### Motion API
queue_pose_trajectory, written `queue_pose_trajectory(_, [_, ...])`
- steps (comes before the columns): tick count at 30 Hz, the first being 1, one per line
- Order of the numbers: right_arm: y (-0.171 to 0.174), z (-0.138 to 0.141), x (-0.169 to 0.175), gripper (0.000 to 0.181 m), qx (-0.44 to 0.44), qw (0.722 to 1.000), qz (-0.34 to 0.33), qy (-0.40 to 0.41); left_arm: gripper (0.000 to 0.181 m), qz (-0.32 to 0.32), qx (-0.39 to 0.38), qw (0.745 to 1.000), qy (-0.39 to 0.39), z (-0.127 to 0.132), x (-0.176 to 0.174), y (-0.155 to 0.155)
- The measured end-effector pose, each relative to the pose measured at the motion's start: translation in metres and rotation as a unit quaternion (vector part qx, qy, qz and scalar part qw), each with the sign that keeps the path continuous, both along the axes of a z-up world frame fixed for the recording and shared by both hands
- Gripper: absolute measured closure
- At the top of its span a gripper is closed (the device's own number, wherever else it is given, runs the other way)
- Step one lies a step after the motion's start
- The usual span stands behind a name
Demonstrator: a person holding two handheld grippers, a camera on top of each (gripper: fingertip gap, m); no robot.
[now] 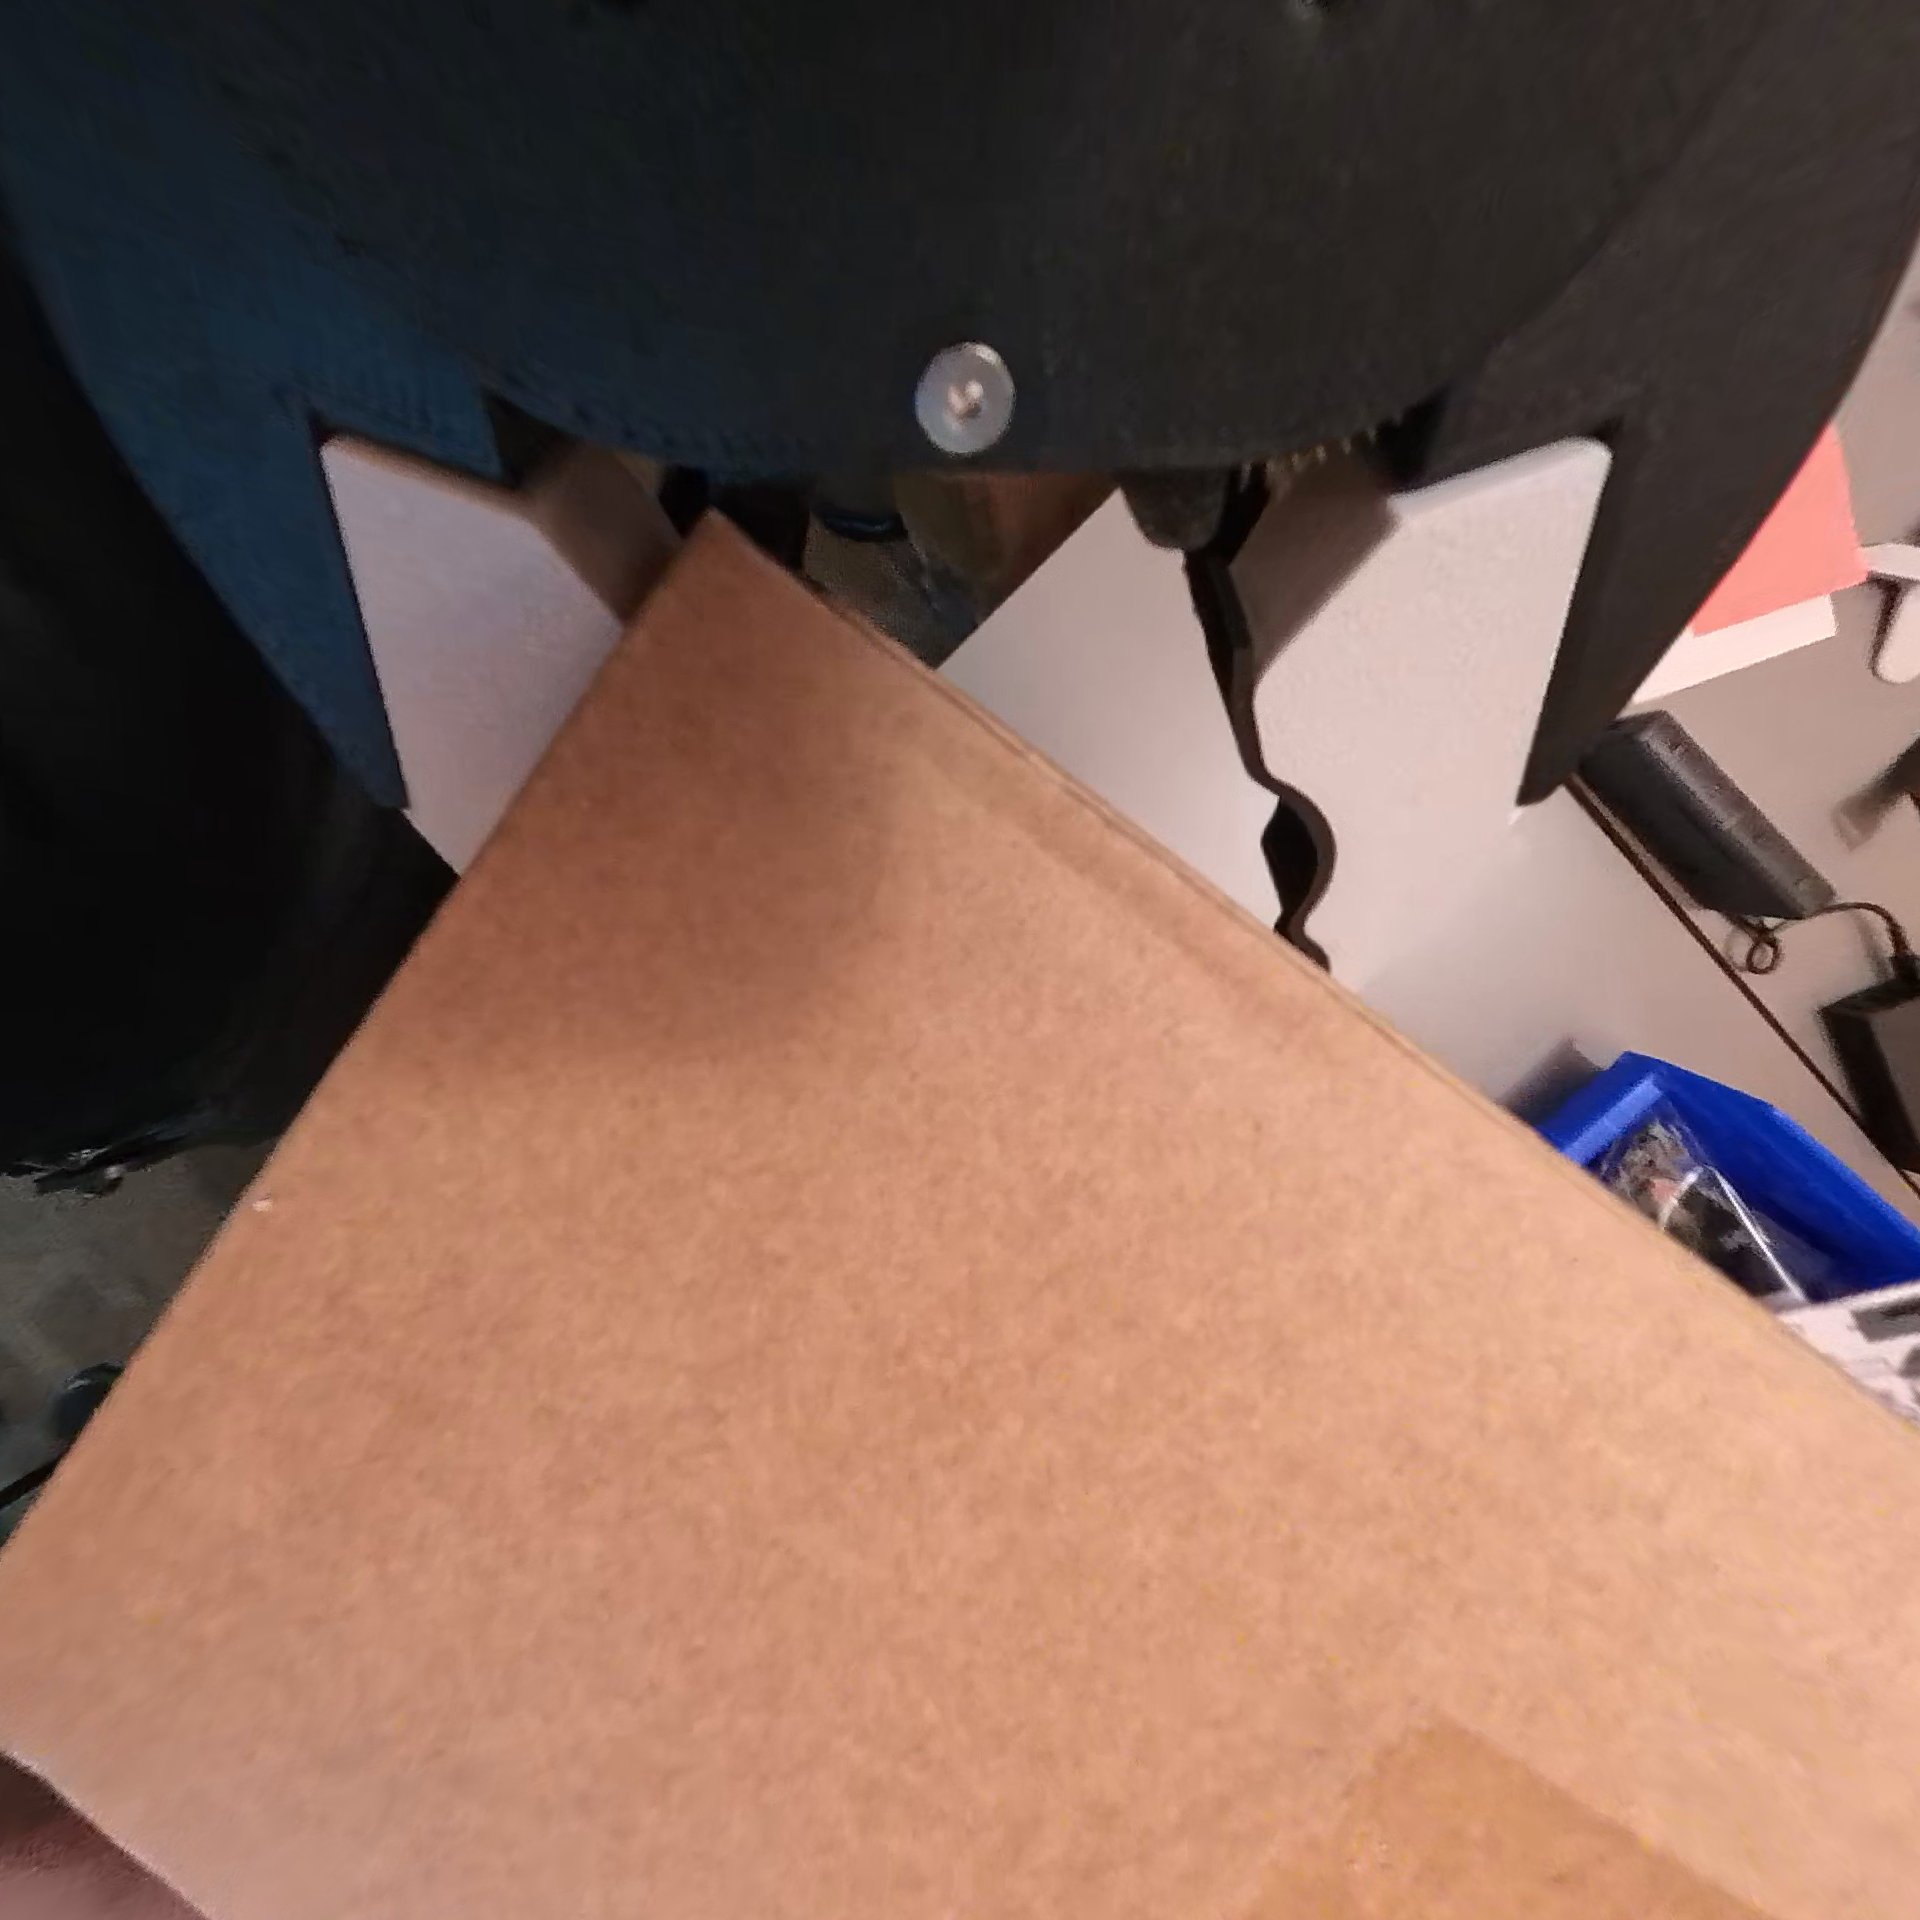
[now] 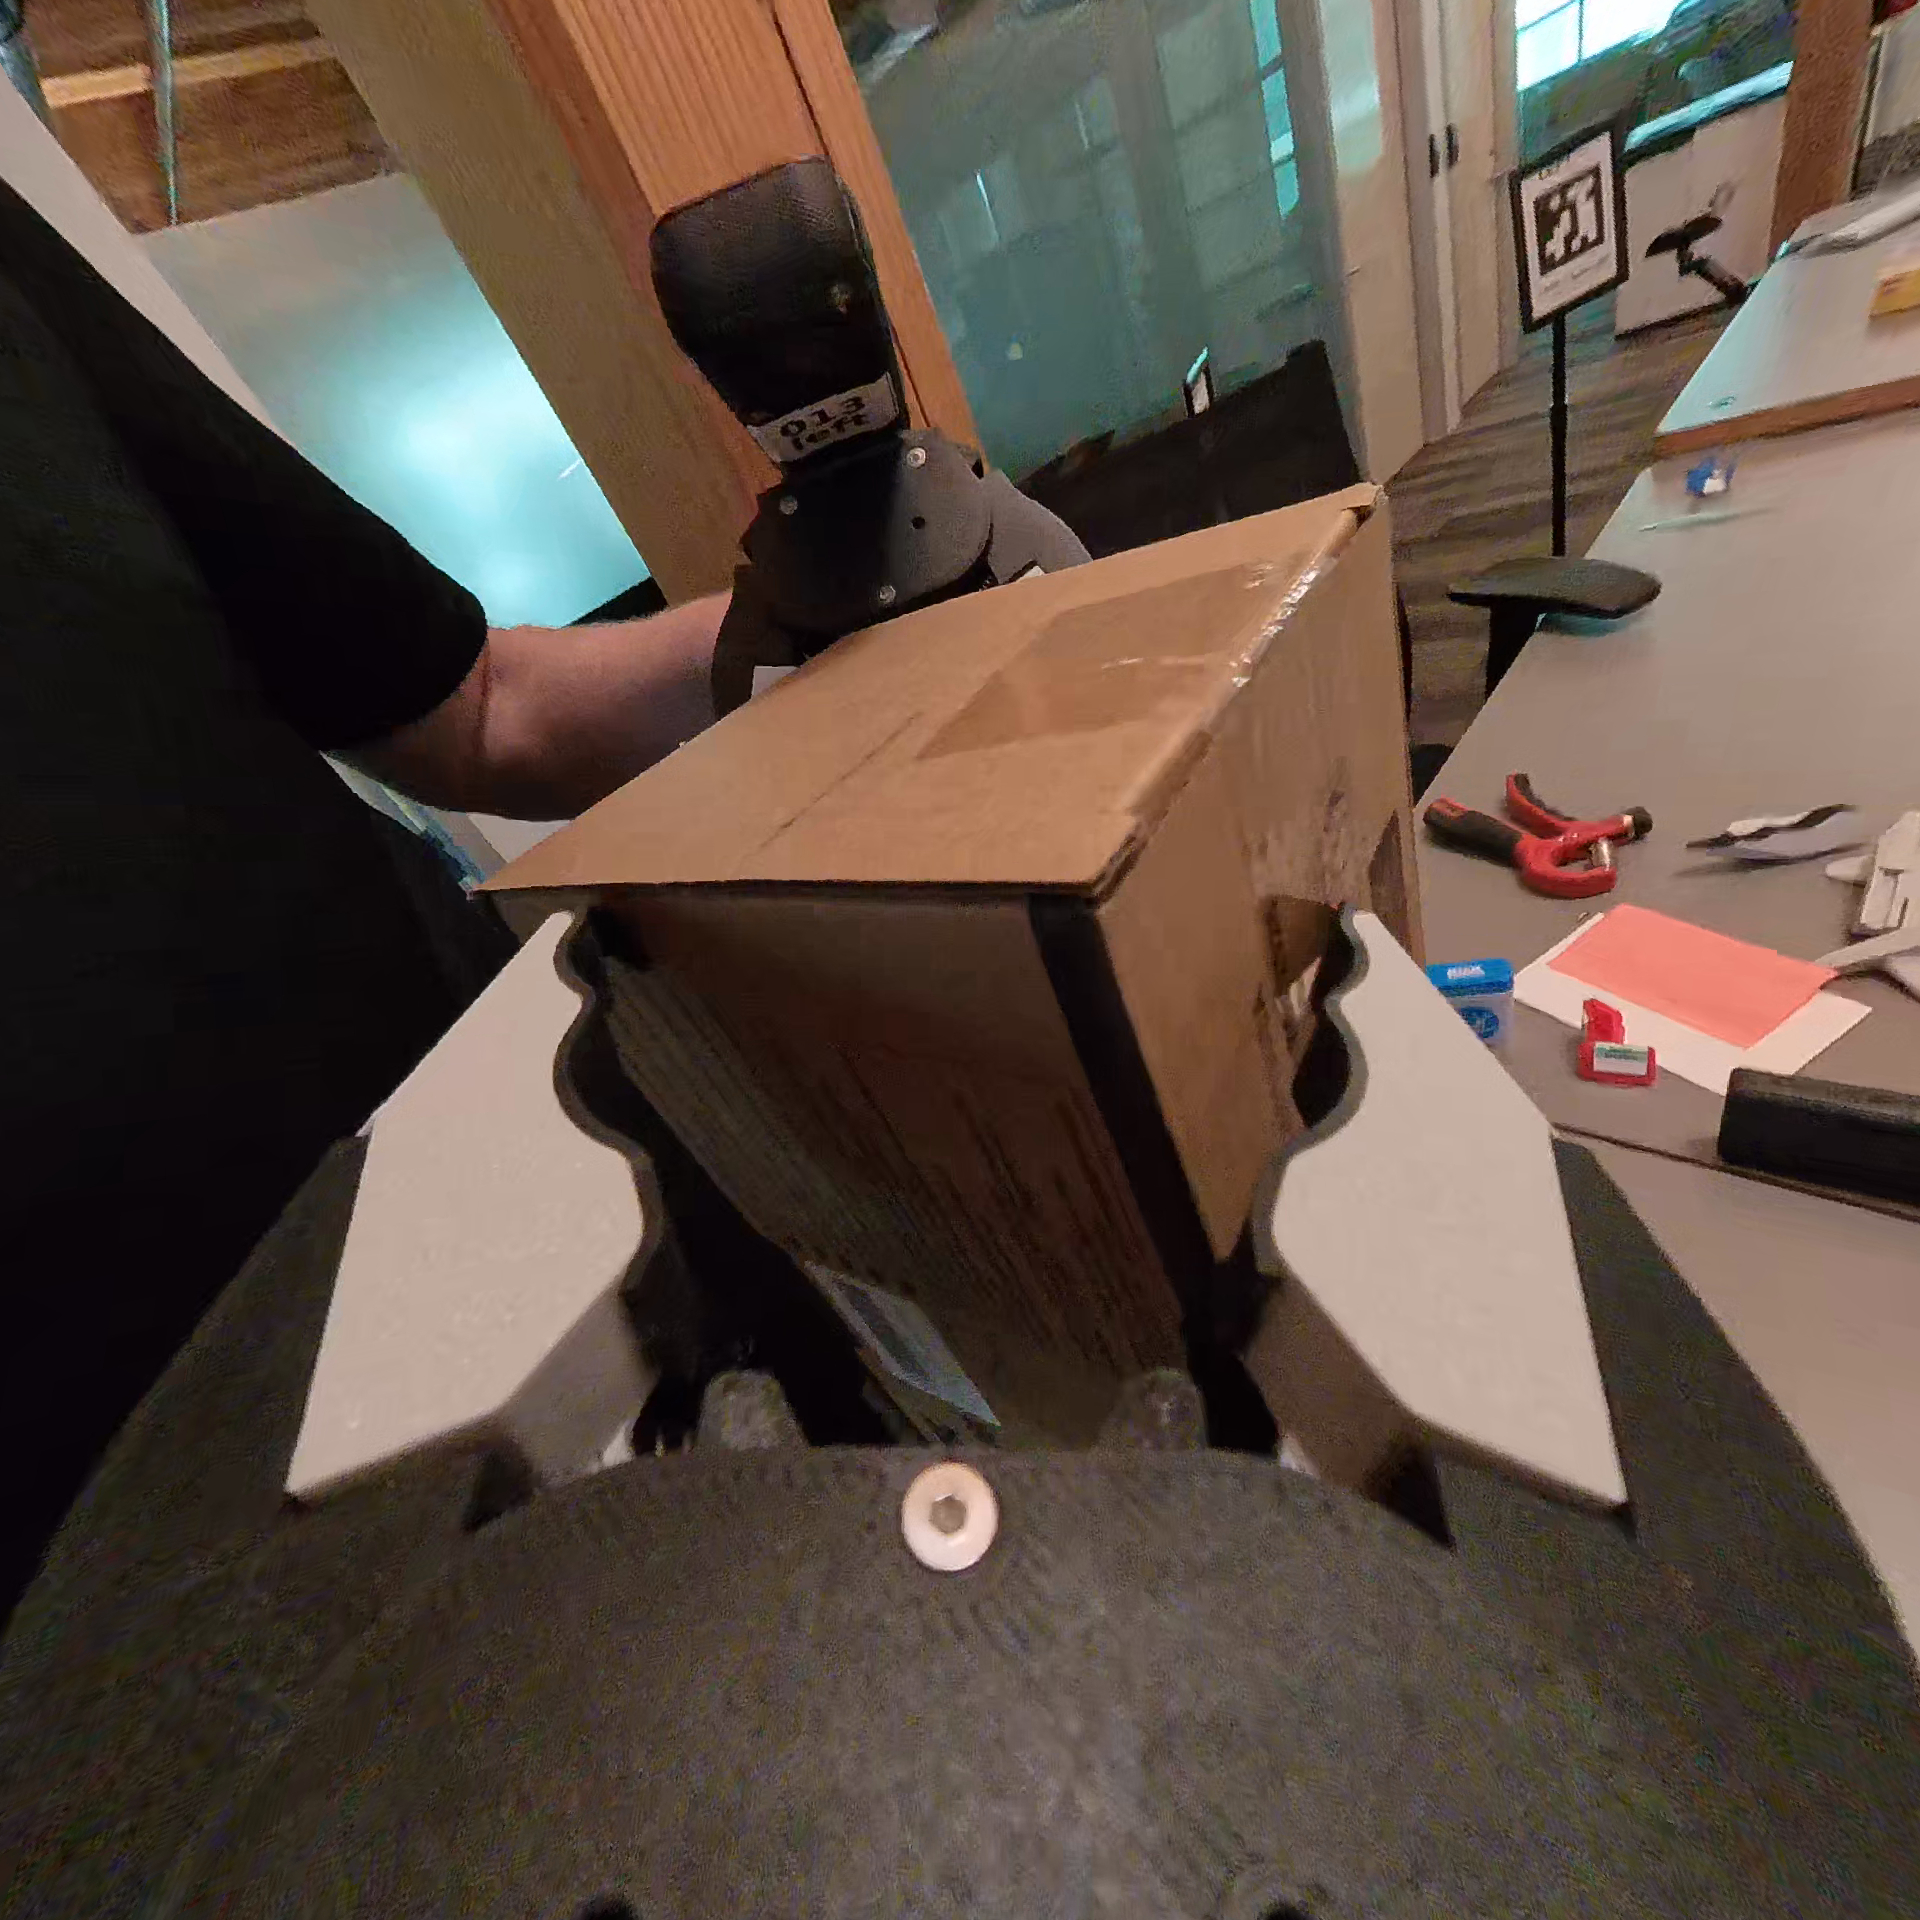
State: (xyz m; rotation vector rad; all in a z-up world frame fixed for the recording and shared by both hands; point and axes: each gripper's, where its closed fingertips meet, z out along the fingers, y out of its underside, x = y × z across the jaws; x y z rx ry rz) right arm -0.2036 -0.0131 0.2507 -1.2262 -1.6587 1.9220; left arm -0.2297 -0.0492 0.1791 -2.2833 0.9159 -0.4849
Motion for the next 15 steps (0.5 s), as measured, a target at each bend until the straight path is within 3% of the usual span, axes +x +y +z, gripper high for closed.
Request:
queue_pose_trajectory(2, [0.003, 0.013, 0.000, 0.048, -0.003, 1.000, -0.009, 0.025, 0.063, 0.000, 0.017, 1.000, -0.003, 0.016, 0.003, 0.003])
queue_pose_trajectory(15, [0.008, 0.026, 0.009, 0.047, -0.006, 0.999, -0.016, 0.040, 0.063, -0.011, 0.013, 1.000, 0.006, 0.027, 0.010, 0.008])
